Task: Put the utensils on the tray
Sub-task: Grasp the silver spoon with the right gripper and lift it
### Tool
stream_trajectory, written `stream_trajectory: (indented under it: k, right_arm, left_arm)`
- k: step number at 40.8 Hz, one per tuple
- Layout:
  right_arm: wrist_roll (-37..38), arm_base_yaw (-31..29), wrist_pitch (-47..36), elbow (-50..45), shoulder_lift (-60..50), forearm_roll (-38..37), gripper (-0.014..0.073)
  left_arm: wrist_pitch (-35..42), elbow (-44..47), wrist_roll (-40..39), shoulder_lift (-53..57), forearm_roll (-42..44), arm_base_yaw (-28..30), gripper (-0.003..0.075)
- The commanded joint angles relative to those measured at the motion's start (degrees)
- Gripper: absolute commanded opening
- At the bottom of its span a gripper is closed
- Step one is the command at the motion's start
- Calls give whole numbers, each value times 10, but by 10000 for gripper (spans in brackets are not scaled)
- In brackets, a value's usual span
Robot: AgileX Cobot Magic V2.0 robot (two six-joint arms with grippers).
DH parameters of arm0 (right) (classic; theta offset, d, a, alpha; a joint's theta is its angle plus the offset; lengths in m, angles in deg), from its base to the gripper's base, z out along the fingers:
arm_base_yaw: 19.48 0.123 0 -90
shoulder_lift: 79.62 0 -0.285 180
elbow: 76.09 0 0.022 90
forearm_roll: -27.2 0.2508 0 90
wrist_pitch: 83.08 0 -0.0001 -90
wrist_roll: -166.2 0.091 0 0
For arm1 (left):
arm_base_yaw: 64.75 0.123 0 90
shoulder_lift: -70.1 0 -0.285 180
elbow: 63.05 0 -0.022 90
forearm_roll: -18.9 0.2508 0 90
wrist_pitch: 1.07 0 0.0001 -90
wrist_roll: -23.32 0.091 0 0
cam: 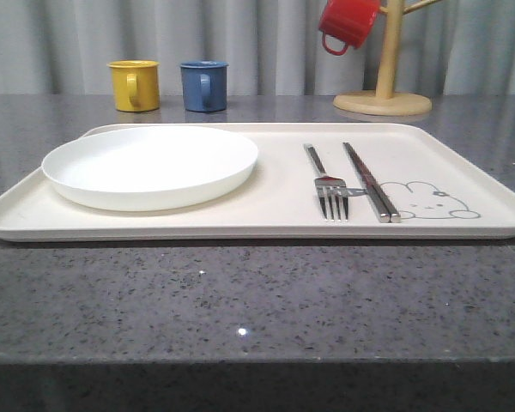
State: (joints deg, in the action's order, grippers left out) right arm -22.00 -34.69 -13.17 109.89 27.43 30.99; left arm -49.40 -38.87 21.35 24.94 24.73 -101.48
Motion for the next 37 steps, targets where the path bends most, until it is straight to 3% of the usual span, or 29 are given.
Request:
stream_trajectory:
  k: [1,14,33,37]
  right_arm:
    - [-16,-3,-23,15,-15,0,224]
    - [-17,-3,-66,16,12,0,224]
    - [-20,-3,-56,16,31,3,220]
    - [-20,-3,-55,16,31,6,150]
  left_arm:
    - [43,-15,-5,-1,2,-3,293]
    - [43,-15,-5,-1,2,-3,293]
    - [43,-15,-5,-1,2,-3,293]
    - [43,-15,-5,-1,2,-3,293]
